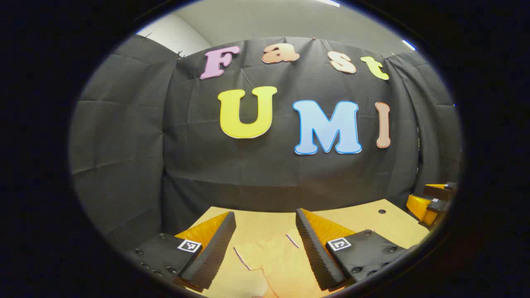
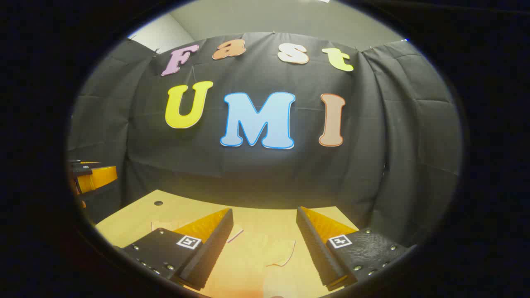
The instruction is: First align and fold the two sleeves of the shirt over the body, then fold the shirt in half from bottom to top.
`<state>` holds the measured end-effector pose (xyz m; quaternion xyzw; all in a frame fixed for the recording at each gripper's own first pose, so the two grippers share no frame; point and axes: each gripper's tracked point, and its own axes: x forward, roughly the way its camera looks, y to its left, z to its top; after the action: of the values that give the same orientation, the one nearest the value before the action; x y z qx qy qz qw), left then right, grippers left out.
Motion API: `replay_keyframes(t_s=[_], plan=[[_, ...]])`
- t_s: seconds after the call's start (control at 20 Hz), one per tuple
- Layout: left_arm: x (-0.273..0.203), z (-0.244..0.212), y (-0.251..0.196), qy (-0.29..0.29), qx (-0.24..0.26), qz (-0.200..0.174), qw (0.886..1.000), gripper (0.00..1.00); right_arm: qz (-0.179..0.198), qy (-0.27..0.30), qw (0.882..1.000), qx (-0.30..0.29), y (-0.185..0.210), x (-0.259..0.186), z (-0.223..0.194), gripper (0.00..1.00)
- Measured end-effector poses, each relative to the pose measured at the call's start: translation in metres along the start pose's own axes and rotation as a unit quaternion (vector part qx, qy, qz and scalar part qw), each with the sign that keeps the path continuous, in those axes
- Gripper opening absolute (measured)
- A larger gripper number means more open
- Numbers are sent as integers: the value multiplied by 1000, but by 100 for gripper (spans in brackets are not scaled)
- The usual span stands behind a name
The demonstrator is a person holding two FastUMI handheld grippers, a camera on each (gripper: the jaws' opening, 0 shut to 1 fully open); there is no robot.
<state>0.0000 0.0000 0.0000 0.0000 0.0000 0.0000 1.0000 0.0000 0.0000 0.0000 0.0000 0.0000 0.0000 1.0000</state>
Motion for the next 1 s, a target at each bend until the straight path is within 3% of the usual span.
replay_keyframes(t_s=[0.65,1.0], plan=[[1,1,0,-3,7,3,1000,94,-7,19,1000,-4,-8,17,-10,96],[2,1,2,0,16,0,1000,94,-19,73,997,0,-21,43,-51,96]])
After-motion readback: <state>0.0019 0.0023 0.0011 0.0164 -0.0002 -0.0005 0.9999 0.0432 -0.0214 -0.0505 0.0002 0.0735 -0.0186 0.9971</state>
